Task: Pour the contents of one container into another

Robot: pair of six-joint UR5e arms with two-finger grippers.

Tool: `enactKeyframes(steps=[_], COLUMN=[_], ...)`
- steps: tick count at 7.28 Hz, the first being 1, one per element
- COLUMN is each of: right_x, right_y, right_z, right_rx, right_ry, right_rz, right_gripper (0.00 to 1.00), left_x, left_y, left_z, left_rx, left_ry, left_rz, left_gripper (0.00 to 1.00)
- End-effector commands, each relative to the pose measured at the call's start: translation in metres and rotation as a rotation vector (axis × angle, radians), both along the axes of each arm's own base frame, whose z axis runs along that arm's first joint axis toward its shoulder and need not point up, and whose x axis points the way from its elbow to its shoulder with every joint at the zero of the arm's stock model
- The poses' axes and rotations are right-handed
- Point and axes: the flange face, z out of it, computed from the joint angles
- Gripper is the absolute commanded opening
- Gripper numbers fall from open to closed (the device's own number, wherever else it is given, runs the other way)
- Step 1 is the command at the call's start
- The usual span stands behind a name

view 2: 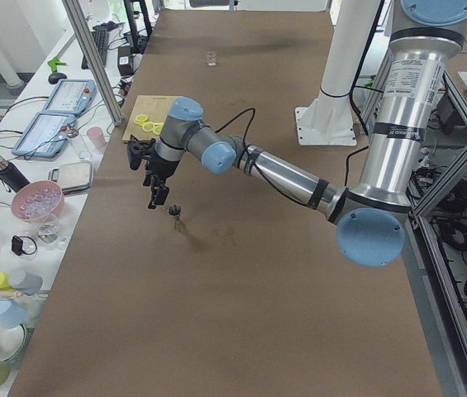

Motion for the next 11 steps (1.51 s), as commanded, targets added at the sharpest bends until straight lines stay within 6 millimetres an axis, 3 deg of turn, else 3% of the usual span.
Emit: enactKeyframes(steps=[1,3,4,5,7,9,11], right_x=[-0.019,-0.036,-0.061,-0.068,-0.075,-0.107,-0.133], right_y=[-0.006,-0.011,-0.013,-0.013,-0.013,-0.013,-0.024], right_z=[0.002,-0.005,-0.010,-0.013,-0.030,-0.039,-0.055], right_rx=[0.048,0.120,0.164,0.194,0.327,0.386,0.471], right_ry=[-0.006,-0.020,-0.026,-0.044,-0.096,-0.114,-0.133], right_rz=[-0.037,-0.069,-0.122,-0.138,-0.160,-0.227,-0.272], right_gripper=[1.00,1.00,1.00,1.00,1.00,1.00,0.98], left_x=[0.044,0.063,0.081,0.107,0.135,0.155,0.173], left_y=[0.009,0.027,0.036,0.048,0.097,0.145,0.155], left_z=[-0.005,0.005,0.012,0.012,0.030,0.037,0.061], left_rx=[0.034,0.065,0.084,0.127,0.236,0.436,0.522], left_ry=[-0.062,-0.131,-0.159,-0.161,-0.124,-0.135,-0.246], left_rz=[-0.130,-0.227,-0.283,-0.344,-0.409,-0.441,-0.475], left_gripper=[0.97,0.97,0.97,0.97,0.97,0.97,0.97])
